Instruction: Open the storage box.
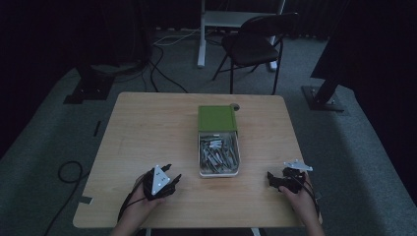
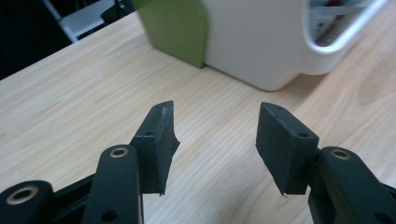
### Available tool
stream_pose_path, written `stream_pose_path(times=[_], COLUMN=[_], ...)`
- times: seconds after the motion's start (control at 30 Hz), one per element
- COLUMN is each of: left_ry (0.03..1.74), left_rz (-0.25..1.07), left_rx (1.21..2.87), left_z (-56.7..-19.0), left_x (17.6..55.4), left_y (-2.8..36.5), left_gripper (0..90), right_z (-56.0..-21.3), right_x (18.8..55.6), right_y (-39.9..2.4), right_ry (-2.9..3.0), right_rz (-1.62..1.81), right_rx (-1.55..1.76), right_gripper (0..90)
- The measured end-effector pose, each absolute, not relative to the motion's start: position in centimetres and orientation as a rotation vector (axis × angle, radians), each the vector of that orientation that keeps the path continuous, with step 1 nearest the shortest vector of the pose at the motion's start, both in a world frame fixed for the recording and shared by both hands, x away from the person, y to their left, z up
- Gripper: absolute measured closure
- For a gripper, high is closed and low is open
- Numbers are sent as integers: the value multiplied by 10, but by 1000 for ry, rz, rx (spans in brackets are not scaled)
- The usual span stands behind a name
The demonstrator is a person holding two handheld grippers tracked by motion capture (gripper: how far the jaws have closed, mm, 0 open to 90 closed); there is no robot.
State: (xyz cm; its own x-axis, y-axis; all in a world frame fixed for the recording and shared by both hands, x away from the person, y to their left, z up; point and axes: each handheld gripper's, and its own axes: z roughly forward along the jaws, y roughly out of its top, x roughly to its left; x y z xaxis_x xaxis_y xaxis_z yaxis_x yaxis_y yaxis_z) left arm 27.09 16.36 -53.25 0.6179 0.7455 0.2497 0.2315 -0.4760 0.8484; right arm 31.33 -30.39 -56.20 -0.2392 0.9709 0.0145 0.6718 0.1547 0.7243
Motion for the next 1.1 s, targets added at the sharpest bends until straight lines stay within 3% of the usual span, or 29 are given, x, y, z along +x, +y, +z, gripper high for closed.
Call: stream_pose_path(times=[0.3, 0.47, 0.67, 0.77, 0.83, 1.1], left_ry=[905, 966, 1041, 1058, 1076, 1187], left_rz=[731, 700, 672, 691, 704, 721], left_rx=[1946, 1907, 1884, 1886, 1897, 1851], left_z=[-531, -530, -531, -532, -534, -535], left_x=[276, 278, 280, 280, 280, 281], left_y=[192, 206, 223, 229, 233, 251], left_gripper=[421, 347, 183, 170, 110, 73], right_z=[-562, -562, -562, -562, -562, -562], right_x=[313, 313, 313, 313, 313, 313], right_y=[-304, -304, -304, -304, -304, -304], right_ry=[1977, 1977, 1977, 1978, 1978, 1978], right_rz=[861, 861, 861, 861, 861, 861], right_rx=[1559, 1559, 1559, 1559, 1559, 1559], right_gripper=[116, 116, 116, 116, 116, 116])
